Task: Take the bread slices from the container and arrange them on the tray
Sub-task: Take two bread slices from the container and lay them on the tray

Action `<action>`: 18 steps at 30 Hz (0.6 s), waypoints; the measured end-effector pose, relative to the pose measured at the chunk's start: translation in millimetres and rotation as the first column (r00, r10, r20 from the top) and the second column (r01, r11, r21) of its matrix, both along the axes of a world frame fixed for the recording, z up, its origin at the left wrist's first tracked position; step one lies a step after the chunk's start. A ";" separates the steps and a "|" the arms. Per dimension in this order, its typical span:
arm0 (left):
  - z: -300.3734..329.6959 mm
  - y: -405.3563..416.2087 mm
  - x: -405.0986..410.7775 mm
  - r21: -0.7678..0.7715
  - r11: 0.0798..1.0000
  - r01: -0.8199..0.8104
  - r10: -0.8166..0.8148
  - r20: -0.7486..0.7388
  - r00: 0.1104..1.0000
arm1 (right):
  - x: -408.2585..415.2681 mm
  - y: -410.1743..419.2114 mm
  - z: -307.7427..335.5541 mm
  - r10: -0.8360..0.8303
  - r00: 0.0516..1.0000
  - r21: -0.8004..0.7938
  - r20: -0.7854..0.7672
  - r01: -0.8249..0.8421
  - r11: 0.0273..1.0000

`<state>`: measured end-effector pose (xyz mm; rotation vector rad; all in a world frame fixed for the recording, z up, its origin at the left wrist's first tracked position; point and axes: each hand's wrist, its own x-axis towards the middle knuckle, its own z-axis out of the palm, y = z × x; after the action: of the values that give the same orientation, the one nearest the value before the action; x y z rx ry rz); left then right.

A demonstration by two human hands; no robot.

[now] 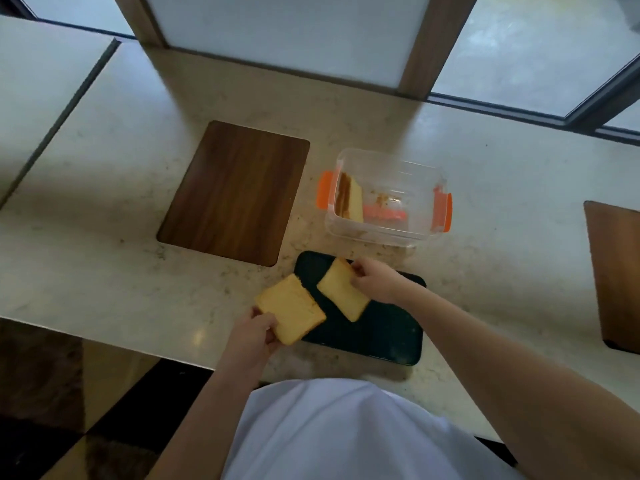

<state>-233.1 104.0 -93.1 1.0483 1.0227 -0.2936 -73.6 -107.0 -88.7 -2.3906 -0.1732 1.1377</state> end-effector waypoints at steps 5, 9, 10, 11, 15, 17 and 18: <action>-5.7 5.1 4.9 0.053 0.998 -0.020 0.020 0.001 1.000 | 15.1 30.2 -8.1 0.129 0.992 -0.030 -0.007 -0.129 0.991; -6.1 11.3 8.9 0.097 0.995 -0.001 0.003 -0.019 1.000 | 16.3 46.8 -14.7 0.156 0.986 -0.058 0.058 -0.152 0.987; -5.5 13.0 10.8 0.106 0.994 0.002 0.000 -0.025 1.000 | 15.4 48.3 -15.9 0.146 0.987 -0.065 0.073 -0.142 0.988; -5.5 14.6 12.9 0.110 0.994 0.000 0.003 -0.030 1.000 | 13.4 48.8 -16.7 0.136 0.987 -0.073 0.090 -0.130 0.989; -5.4 18.0 18.3 0.097 0.995 -0.006 0.010 -0.036 0.999 | 0.6 42.9 -18.4 0.198 0.954 -0.160 0.223 -0.164 0.973; -4.9 19.4 19.3 0.100 0.995 0.006 -0.003 -0.034 0.999 | -9.7 38.4 -18.5 0.290 0.903 -0.244 0.316 -0.218 0.945; -4.9 20.0 19.7 0.102 0.995 0.015 -0.012 -0.033 0.999 | -15.4 36.8 -18.5 0.323 0.882 -0.273 0.342 -0.235 0.933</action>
<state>-213.4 124.0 -98.1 1.1467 1.0695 -0.2724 -89.0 -70.2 -107.2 -2.8466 -0.5683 0.8251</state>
